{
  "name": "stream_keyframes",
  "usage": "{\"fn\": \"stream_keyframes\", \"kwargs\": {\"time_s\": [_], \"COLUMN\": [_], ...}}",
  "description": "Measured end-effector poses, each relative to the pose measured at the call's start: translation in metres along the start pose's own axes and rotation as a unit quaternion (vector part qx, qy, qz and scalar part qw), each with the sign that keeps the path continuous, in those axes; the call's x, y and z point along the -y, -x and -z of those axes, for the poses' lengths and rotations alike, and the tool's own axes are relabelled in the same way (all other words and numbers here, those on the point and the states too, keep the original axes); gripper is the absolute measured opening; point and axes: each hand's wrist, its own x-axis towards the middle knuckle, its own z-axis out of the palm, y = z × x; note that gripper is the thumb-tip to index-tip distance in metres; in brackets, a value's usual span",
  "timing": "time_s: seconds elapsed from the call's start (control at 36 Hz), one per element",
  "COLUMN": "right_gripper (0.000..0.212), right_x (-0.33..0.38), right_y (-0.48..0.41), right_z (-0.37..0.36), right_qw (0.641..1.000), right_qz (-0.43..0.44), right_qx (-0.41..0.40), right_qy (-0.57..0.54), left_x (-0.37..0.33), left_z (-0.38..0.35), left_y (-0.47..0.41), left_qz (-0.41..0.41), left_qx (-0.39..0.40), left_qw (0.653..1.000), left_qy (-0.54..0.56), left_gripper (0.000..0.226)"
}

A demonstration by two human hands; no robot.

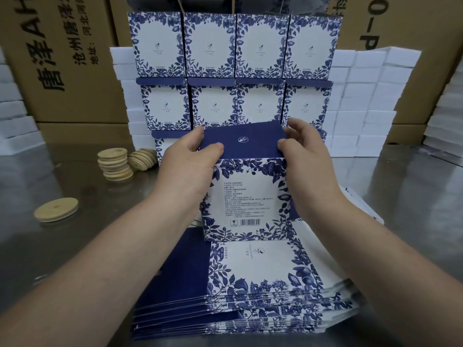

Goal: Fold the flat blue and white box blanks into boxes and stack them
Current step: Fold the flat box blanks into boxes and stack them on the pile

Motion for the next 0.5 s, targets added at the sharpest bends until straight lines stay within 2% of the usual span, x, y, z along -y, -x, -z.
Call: {"fn": "stream_keyframes", "kwargs": {"time_s": [0.08, 0.17, 0.28, 0.33, 0.5], "right_gripper": [0.033, 0.033, 0.034, 0.038, 0.026], "right_x": [0.002, 0.002, 0.004, 0.005, 0.01], "right_y": [0.002, 0.002, 0.003, 0.002, 0.003], "right_z": [0.0, 0.001, 0.005, 0.007, 0.011], "right_qw": [0.999, 0.992, 0.965, 0.951, 0.933], "right_qz": [0.015, 0.077, 0.183, 0.207, 0.255], "right_qx": [0.012, 0.005, 0.005, 0.021, 0.055], "right_qy": [0.043, 0.1, 0.188, 0.227, 0.247], "left_x": [-0.001, -0.002, -0.003, -0.003, -0.009], "left_z": [-0.001, 0.001, 0.002, 0.004, 0.007], "left_y": [0.0, 0.001, 0.0, -0.002, 0.0], "left_qz": [0.001, -0.016, -0.057, -0.066, -0.117], "left_qx": [-0.018, -0.03, -0.026, -0.018, -0.005], "left_qw": [0.999, 0.998, 0.993, 0.991, 0.972], "left_qy": [-0.029, -0.06, -0.095, -0.116, -0.203], "left_gripper": [0.038, 0.028, 0.027, 0.024, 0.003]}}
